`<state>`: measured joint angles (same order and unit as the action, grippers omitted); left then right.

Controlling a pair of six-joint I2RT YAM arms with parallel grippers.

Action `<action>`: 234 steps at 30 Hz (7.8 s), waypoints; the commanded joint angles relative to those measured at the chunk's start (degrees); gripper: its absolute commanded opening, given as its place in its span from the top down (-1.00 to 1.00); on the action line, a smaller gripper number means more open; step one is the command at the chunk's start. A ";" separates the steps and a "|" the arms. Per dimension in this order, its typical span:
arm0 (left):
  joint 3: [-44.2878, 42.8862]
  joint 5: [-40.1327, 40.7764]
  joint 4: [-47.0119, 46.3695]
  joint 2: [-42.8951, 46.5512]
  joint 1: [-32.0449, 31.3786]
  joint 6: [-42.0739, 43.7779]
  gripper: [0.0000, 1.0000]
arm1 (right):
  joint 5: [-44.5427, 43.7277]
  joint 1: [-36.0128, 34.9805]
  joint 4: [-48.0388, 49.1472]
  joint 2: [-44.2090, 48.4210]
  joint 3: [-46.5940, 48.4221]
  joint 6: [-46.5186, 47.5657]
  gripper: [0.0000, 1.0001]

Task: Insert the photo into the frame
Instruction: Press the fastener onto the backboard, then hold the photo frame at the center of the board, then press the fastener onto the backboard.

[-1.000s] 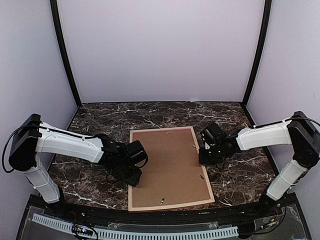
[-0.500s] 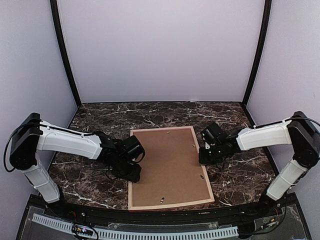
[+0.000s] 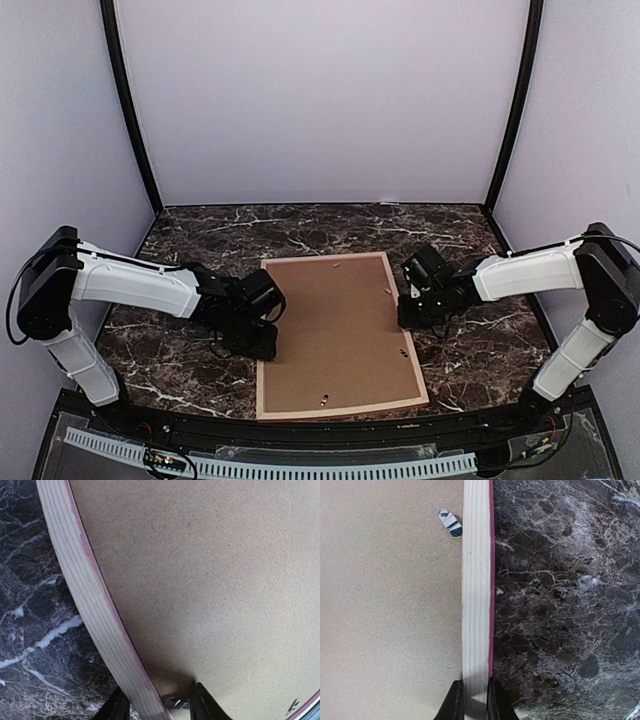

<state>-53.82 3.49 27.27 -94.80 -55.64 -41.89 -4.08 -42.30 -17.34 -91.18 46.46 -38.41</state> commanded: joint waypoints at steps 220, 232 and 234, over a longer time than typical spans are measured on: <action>-2.69 -8.01 1.33 -3.43 11.92 12.45 1.00 | 9.85 12.10 -5.40 -14.80 17.75 21.13 0.58; -2.96 -8.34 1.39 -3.19 11.93 12.42 1.00 | 15.69 15.01 -6.24 -17.44 18.87 21.81 0.51; -3.03 -8.40 1.39 -3.19 11.89 12.40 1.00 | 15.72 15.16 -6.98 -18.62 19.18 21.68 0.50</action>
<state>-58.02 -2.74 26.20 -98.35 -43.22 -32.64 12.47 -28.03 -25.12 -105.71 64.66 -17.65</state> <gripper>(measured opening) 0.160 0.250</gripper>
